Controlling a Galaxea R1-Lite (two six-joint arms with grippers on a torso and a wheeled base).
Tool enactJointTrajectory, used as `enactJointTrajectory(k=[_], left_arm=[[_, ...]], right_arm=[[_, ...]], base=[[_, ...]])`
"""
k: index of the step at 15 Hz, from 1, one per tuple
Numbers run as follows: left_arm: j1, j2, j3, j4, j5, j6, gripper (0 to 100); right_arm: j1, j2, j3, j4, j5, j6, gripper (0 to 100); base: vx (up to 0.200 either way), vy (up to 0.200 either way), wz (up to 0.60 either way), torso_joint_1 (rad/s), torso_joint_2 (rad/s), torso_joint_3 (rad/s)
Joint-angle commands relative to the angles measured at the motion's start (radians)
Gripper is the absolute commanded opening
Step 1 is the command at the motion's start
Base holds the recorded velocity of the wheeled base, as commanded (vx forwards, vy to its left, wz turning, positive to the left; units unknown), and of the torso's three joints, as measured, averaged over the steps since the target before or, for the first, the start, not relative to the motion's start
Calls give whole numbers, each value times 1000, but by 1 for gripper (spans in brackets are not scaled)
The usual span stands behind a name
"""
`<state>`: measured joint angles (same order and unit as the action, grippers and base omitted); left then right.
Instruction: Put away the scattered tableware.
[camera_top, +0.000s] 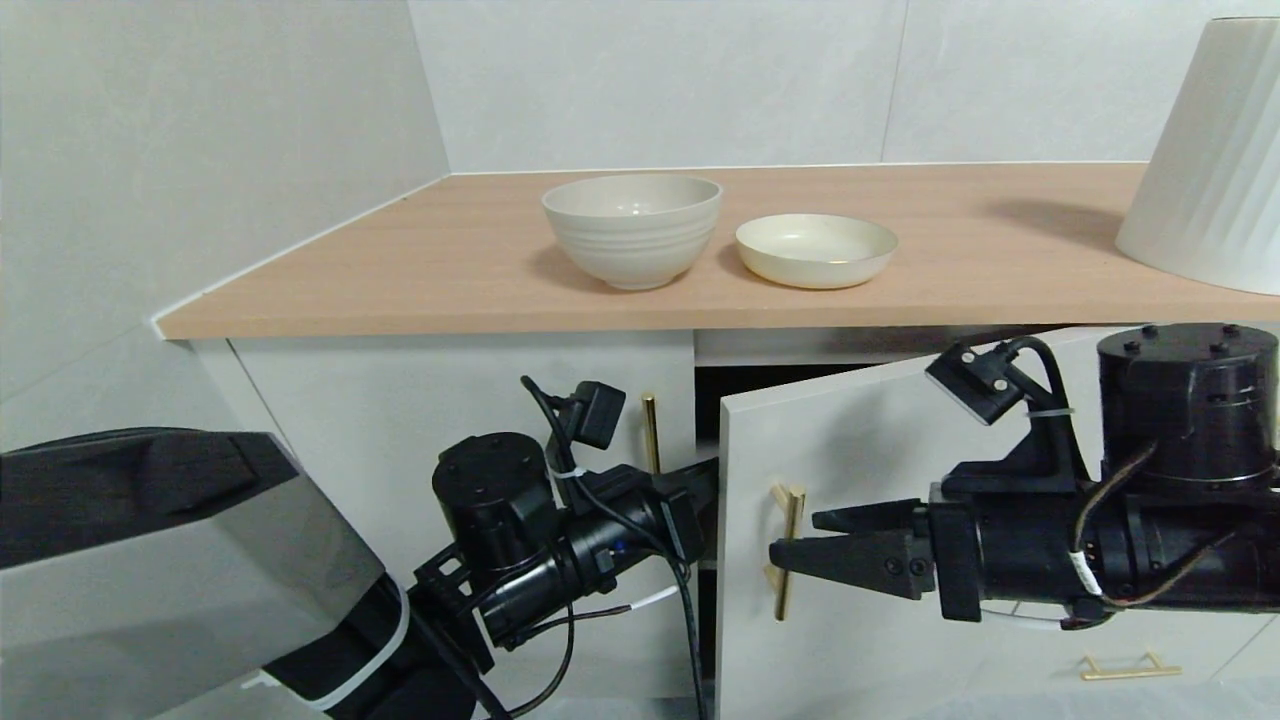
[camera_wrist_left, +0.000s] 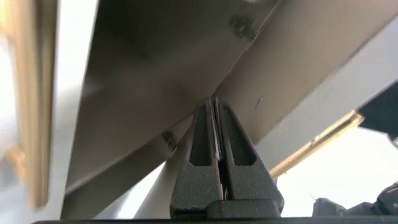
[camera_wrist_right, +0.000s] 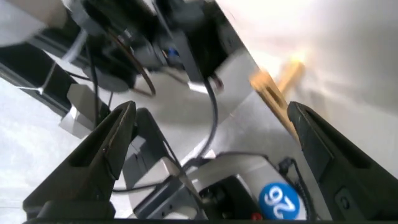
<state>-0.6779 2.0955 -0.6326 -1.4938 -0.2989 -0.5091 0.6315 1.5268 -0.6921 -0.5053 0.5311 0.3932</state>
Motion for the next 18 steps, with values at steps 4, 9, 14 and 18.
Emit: enactJointTrajectory(k=[4,9,14,18], left_arm=[[0,-45,-49,113,-2,70,0],[0,-35,-99,155,-2,195,0],[-2,-35,-81,158,-2,198,0],[-22,-11,-98,158,-3,198,0]], right_arm=[[-21,-137,120,42,-97,0,100],[93,-235,209,44,-229,0,100],[93,-243,221,44,-226,0,100],[94,-238,229,44,-223,-2,100]], base=[[0,0,0,0,0,0],[0,0,0,0,0,0],[0,0,0,0,0,0],[0,0,0,0,0,0]])
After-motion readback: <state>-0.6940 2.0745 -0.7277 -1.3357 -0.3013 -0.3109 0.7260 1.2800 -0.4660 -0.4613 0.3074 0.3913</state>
